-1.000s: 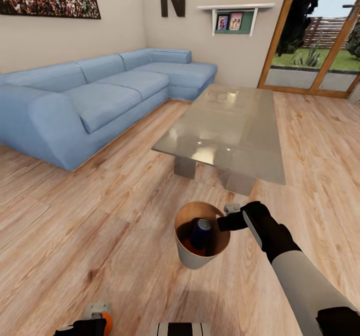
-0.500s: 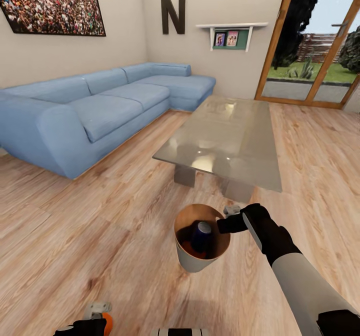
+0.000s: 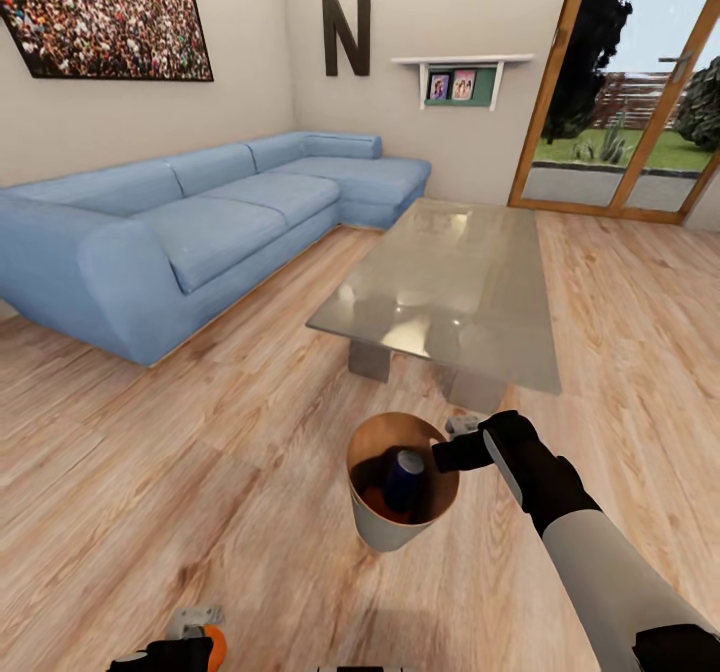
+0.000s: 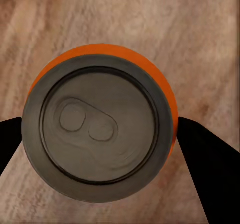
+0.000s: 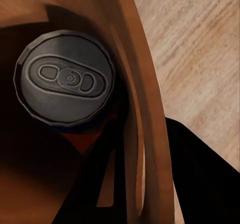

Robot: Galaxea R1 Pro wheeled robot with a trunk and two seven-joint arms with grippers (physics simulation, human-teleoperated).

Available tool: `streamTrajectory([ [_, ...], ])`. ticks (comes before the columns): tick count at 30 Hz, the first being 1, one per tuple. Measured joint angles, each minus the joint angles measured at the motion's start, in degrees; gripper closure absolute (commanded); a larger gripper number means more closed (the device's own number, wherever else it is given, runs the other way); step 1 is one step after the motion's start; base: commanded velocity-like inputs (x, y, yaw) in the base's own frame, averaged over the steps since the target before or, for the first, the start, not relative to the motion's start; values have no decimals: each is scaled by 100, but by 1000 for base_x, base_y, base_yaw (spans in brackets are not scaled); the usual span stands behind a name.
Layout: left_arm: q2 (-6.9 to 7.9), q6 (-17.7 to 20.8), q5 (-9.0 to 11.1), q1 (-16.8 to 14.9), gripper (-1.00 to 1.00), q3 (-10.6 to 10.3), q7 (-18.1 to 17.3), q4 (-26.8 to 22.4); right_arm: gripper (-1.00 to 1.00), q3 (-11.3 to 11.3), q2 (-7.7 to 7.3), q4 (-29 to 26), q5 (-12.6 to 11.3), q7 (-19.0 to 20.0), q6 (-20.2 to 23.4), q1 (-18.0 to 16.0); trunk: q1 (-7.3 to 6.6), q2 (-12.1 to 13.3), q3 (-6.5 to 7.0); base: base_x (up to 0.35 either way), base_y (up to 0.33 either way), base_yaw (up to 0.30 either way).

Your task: Put the three can of soda from the living room inside the tash can in the kitchen.

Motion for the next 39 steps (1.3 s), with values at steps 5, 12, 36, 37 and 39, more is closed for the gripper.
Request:
streamTrajectory([
  [5, 0, 24, 4, 0, 100, 5, -31, 10, 100, 0, 1, 0, -1, 1, 2, 2, -110, 201, 90, 0, 0, 0],
  [12, 23, 168, 54, -96, 100, 24, -198, -51, 100, 0, 24, 1, 14, 7, 6, 8, -264, 481, 216, 0, 0, 0],
  [36, 679, 4430, 28, -4180, 100, 57, -275, -1508, 100, 33, 129, 40, 16, 9, 177, 44, -791, 1444, 647, 0, 0, 0],
  [37, 681, 4432, 72, -4392, 100, 51, -338, -1358, 100, 37, 137, 41, 16, 9, 189, 43, -813, 1484, 665, 0, 0, 0],
  [39, 674, 4432, 102, -5039, 100, 30, -756, -606, 100, 46, 154, 44, 5, 10, 261, 44, -857, 1564, 701, 0, 0, 0],
])
